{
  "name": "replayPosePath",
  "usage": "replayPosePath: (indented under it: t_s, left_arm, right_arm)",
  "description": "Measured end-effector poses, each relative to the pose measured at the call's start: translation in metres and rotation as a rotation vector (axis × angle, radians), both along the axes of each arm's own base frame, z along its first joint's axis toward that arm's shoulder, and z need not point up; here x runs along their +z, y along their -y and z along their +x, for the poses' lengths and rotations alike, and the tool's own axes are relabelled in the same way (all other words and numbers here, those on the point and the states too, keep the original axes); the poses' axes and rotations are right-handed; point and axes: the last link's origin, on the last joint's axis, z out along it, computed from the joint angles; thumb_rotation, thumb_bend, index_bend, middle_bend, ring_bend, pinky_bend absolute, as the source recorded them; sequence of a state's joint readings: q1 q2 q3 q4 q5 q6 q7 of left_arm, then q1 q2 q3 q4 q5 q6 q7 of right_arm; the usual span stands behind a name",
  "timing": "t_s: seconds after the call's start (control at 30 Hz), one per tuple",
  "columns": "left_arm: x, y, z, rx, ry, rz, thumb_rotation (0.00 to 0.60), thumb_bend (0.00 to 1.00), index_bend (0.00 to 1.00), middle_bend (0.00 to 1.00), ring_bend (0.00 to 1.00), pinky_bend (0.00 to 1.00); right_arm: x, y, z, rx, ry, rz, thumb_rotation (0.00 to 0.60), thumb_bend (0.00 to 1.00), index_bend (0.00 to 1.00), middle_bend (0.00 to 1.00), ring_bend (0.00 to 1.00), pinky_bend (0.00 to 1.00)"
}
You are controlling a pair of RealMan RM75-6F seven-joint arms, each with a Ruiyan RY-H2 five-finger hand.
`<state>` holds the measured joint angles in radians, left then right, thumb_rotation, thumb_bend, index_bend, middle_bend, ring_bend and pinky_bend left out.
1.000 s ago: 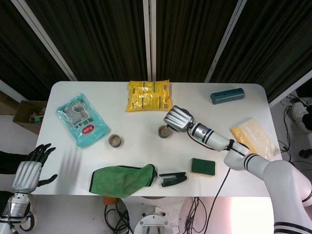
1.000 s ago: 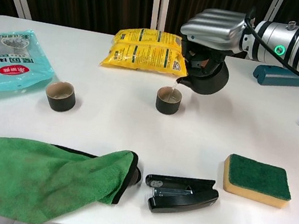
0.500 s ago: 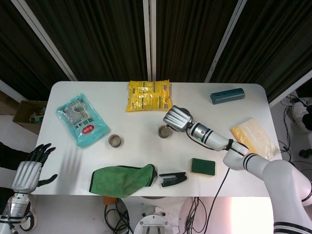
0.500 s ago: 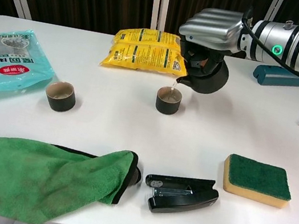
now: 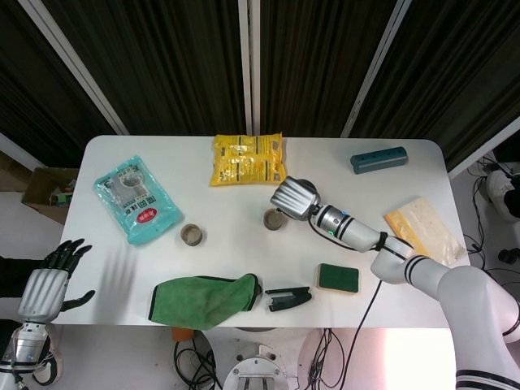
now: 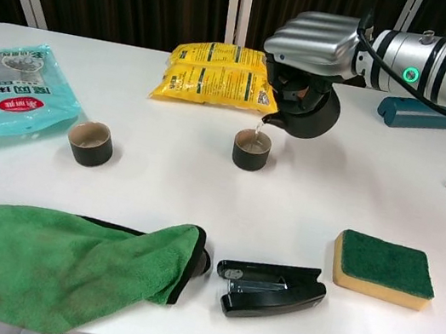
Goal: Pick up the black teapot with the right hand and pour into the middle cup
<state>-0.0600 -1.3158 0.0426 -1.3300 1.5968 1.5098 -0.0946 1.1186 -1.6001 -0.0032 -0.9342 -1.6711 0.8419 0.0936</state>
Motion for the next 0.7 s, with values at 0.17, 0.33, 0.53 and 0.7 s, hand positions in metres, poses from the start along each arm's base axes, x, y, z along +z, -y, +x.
replayPosePath:
  t_s: [0.17,0.33,0.53,0.7]
  left_arm:
    - [0.0001,0.0007,-0.001,0.002,0.0,-0.001,0.6,0.13,0.17,0.09,0.07,0.22]
    - [0.0,0.0007,-0.0016,0.003,0.003,0.0,0.6,0.13,0.17,0.09,0.07,0.22]
    - [-0.0004,0.0003,-0.0017,0.002,0.004,-0.001,0.6,0.13,0.17,0.09,0.07,0.22]
    - [-0.0004,0.0006,-0.0018,0.002,0.005,0.0,0.6,0.13,0.17,0.09,0.07,0.22]
  right_arm:
    - [0.0006,0.0001,0.002,0.01,-0.008,-0.007,0.6,0.33,1.0,1.0,0.98,0.77]
    - [0.0006,-0.0001,0.0028,0.019,-0.023,-0.013,0.6,0.33,1.0,1.0,0.98,0.77]
    - [0.0011,0.0,0.0039,0.024,-0.027,-0.019,0.6,0.33,1.0,1.0,0.98,0.77]
    - [0.0004,-0.0002,0.0038,0.024,-0.029,-0.02,0.6,0.33,1.0,1.0,0.98,0.77]
